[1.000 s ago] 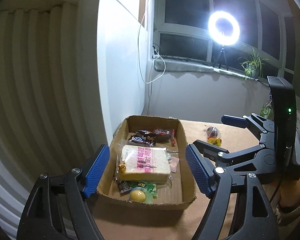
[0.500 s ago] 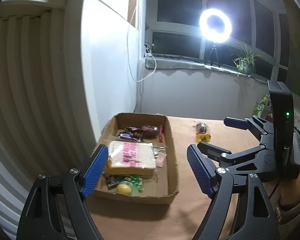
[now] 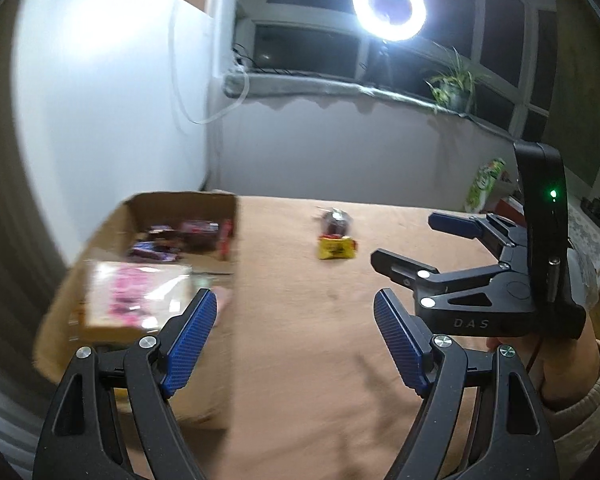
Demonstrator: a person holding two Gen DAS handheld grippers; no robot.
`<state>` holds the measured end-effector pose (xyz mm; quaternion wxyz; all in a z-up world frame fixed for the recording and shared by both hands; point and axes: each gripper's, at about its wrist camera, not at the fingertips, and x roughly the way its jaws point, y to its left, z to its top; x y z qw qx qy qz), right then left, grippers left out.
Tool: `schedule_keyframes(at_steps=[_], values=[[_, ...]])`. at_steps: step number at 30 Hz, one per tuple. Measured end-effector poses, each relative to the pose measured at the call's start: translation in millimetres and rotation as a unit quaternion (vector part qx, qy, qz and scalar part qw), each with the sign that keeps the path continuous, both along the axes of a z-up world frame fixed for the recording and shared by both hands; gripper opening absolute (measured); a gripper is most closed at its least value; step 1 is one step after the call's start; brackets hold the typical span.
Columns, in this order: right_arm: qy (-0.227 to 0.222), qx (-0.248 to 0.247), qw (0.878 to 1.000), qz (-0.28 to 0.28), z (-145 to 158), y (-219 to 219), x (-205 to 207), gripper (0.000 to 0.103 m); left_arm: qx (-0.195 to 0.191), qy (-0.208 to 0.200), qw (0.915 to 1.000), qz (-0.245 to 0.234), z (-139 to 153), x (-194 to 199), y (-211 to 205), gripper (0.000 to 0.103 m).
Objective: Organize snacks
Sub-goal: 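Move both open grippers toward the yellow packet and clear chocolate bag, then grasp the yellow candy packet with the left gripper while the right grasps the clear chocolate bag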
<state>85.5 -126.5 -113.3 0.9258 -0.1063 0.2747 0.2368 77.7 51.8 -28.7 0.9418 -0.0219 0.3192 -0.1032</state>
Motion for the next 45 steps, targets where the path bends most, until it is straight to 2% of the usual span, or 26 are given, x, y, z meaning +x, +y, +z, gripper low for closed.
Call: schedule_keyframes(at_steps=[4, 7, 11, 18, 23, 30, 33, 34, 35, 38, 40, 42, 43, 45], values=[[0.011, 0.003, 1.0, -0.007, -3.1, -21.5, 22.3, 0.098, -0.01, 0.023, 0.9996, -0.015, -13.0, 24.0, -24.2, 0.081], [0.043, 0.026, 0.999, 0.0, -7.8, -37.3, 47.6, 0.098, -0.02, 0.044, 0.9986, -0.019, -22.8, 38.5, -35.8, 0.081], [0.072, 0.034, 0.997, 0.013, -15.8, -44.7, 74.0, 0.098, -0.029, 0.072, 0.9968, -0.016, -39.3, 65.3, -48.1, 0.081], [0.119, 0.038, 0.991, 0.048, -24.7, -41.6, 114.2, 0.098, -0.025, 0.102, 0.9945, 0.006, -66.6, 107.9, -58.3, 0.081], [0.155, 0.042, 0.984, 0.072, -33.2, -29.6, 146.8, 0.098, -0.024, 0.114, 0.9931, 0.005, -76.3, 130.5, -64.5, 0.081], [0.173, 0.019, 0.979, 0.107, -44.7, 2.9, 170.9, 0.098, -0.024, 0.135, 0.9905, 0.001, -85.3, 157.9, -68.6, 0.081], [0.183, 0.015, 0.977, 0.11, -50.9, 10.4, 179.0, 0.089, -0.023, 0.133, 0.9908, -0.005, -84.5, 161.8, -70.4, 0.079], [0.184, 0.012, 0.977, 0.11, -53.0, 11.9, 180.6, 0.081, -0.023, 0.134, 0.9907, -0.006, -84.9, 163.3, -71.2, 0.079], [0.185, 0.012, 0.976, 0.11, -54.6, 12.3, 181.7, 0.078, -0.022, 0.133, 0.9908, -0.006, -85.6, 162.7, -70.7, 0.078], [0.182, 0.02, 0.977, 0.111, -55.2, 7.3, 181.1, 0.071, -0.023, 0.128, 0.9914, 0.0, -85.5, 161.3, -67.3, 0.056], [0.183, 0.025, 0.976, 0.113, -54.1, 1.5, 180.9, 0.067, -0.038, 0.129, 0.9909, -0.004, -85.8, 159.4, -61.8, 0.035], [0.178, 0.028, 0.978, 0.107, -52.3, -3.6, 179.4, 0.064, -0.049, 0.132, 0.99, -0.01, -86.6, 158.2, -59.1, 0.028], [0.178, 0.032, 0.978, 0.108, -51.5, -5.2, 178.7, 0.039, -0.05, 0.132, 0.9899, -0.012, -86.4, 156.5, -58.3, 0.027], [0.173, 0.039, 0.979, 0.098, -49.6, -12.3, 176.4, 0.039, -0.052, 0.13, 0.99, -0.016, -86.5, 152.9, -57.7, 0.025]])
